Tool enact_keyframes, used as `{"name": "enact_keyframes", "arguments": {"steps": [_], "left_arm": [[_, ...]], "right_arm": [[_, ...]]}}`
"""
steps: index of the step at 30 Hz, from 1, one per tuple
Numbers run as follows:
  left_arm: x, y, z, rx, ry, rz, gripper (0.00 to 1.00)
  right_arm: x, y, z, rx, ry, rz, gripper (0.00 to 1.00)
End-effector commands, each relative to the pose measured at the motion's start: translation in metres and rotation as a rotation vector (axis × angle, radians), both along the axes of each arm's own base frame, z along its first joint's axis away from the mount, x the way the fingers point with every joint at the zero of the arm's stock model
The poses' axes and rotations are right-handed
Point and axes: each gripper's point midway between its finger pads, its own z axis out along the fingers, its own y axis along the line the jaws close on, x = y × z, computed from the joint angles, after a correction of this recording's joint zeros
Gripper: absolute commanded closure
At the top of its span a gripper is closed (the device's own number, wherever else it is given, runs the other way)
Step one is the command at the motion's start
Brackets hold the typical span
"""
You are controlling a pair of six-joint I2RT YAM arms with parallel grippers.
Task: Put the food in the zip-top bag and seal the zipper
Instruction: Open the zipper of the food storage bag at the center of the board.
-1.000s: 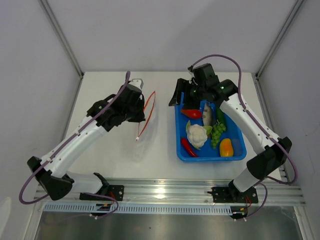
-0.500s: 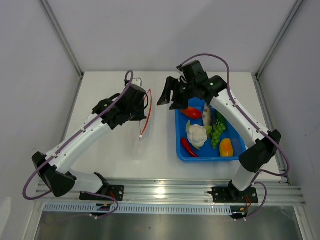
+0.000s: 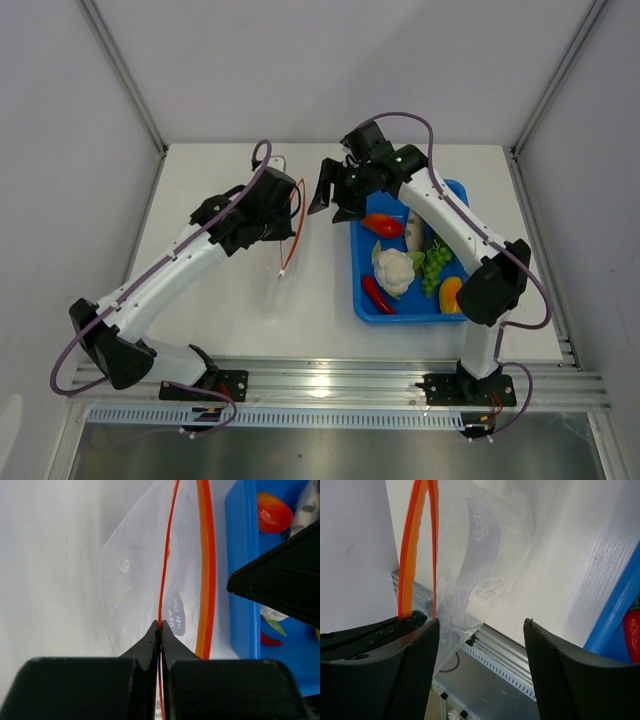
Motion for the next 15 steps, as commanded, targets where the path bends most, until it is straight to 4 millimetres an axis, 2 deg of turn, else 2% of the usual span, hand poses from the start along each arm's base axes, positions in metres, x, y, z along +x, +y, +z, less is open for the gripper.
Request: {"name": "enact_keyframes", "arguments": {"steps": [1,10,15], "left_arm": [[0.008,-0.008,0.014,-0.030,-0.042,0.000,0.99],[0.013,-0.015,0.015,-0.028,-0.041,-0.022,0.99],[0.016,-0.021,0.024,-0.053,-0.049,-0.033,0.99]], "right_arm": [[-0.002,0.011,0.017,0.029,-0.022,0.036,0.30],[0.001,0.015,0.019,0.019,-0.039,0.053,0.30],[-0.003,0.022,0.003,0.008,0.011,0.077,0.34]]}}
